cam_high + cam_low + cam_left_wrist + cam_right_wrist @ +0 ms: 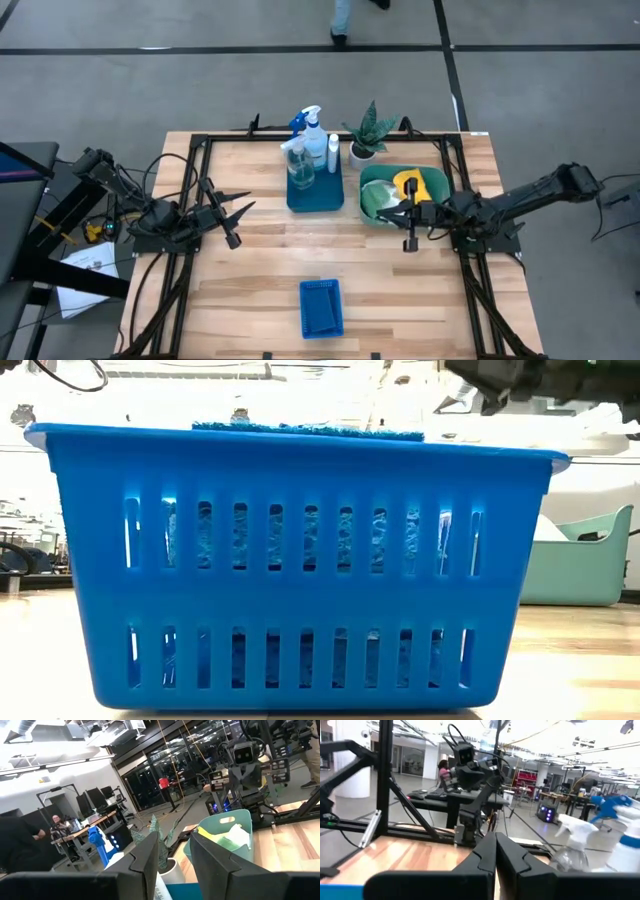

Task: Pick & Place Kitchen Items
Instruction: Return to Home Position

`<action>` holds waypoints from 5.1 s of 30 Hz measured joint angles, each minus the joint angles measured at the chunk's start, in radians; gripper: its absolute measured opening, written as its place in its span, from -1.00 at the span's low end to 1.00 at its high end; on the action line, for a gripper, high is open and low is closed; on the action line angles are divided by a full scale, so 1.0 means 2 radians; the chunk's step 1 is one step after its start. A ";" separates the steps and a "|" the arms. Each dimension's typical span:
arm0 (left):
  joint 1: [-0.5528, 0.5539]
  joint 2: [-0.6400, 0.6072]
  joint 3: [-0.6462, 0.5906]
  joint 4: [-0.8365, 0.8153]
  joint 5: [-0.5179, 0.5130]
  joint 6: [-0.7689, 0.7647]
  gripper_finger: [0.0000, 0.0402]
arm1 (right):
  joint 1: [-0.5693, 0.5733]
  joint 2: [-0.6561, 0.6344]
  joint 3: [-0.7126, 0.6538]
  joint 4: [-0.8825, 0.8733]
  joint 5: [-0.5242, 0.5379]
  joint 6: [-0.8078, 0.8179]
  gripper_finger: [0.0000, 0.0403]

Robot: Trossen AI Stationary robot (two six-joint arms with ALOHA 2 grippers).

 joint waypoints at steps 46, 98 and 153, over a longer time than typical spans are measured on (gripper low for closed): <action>0.000 0.000 0.000 -0.002 0.000 0.000 -0.46 | -0.096 -0.382 -0.147 -0.307 -0.090 0.007 -1.00; 0.000 0.000 0.000 -0.002 0.000 0.000 -0.46 | -0.096 -0.425 -0.146 -0.360 -0.133 0.091 -1.00; 0.342 -0.354 -0.190 -0.281 0.470 -0.392 -0.46 | -0.096 -0.425 -0.146 -0.360 -0.133 0.091 -1.00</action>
